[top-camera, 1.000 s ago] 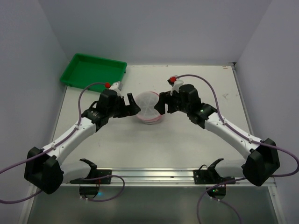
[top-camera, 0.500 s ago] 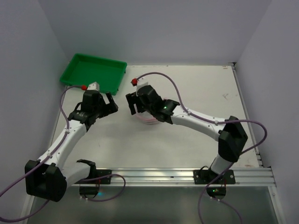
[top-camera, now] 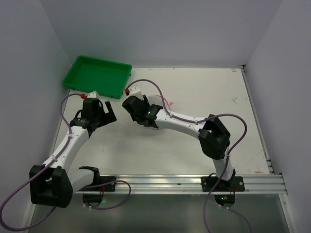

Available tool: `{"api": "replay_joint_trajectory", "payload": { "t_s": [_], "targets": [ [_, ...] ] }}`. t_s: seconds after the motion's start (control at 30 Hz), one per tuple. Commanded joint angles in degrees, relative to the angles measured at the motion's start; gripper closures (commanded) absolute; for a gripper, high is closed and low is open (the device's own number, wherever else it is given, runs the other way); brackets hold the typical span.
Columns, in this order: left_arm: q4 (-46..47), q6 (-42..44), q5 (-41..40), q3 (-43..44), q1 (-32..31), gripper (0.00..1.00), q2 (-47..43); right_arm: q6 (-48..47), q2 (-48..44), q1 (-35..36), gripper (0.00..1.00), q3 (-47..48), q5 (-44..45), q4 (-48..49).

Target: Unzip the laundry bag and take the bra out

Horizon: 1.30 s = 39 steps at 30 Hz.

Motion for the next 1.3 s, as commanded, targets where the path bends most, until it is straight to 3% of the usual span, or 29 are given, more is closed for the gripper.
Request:
{"api": "replay_joint_trajectory", "payload": {
  "t_s": [0.0,0.07,0.33,0.47,0.73,0.97,1.07,1.13,1.27],
  "targets": [
    [2.6,2.01,1.63,-0.09,1.07,0.0,-0.53,2.07,0.59,-0.14,0.45,3.91,5.82,-2.7],
    [2.69,2.19,2.51,-0.1,1.6,0.0,-0.44,2.16,1.03,-0.14,0.49,4.18,5.73,-2.97],
    [3.04,2.27,3.83,-0.53,2.22,0.0,-0.88,2.6,-0.63,-0.14,0.9,3.92,3.01,-3.76],
    [3.13,2.27,4.27,-0.62,2.3,0.0,-0.88,3.39,-2.92,-0.22,1.0,3.22,1.77,-3.94],
    [4.01,2.45,6.99,-0.97,2.39,0.0,-0.97,4.61,-12.57,-2.24,1.0,-0.03,-0.5,-4.02],
    [6.63,2.54,10.85,-2.02,2.39,0.0,-1.94,9.62,-23.72,-7.6,1.0,-9.43,-5.87,-3.67],
    [8.04,2.45,14.45,-1.86,2.39,0.0,-2.11,12.52,-30.05,-11.38,0.98,-18.37,-7.01,-2.45],
    [8.31,2.27,16.13,-1.24,2.13,0.02,-1.94,13.93,-33.67,-14.1,0.93,-22.61,-7.28,-1.39],
    [8.05,2.01,16.93,2.79,-0.76,0.05,-0.97,15.69,-41.14,-17.71,0.66,-34.02,-8.95,-0.95]
  ]
}}
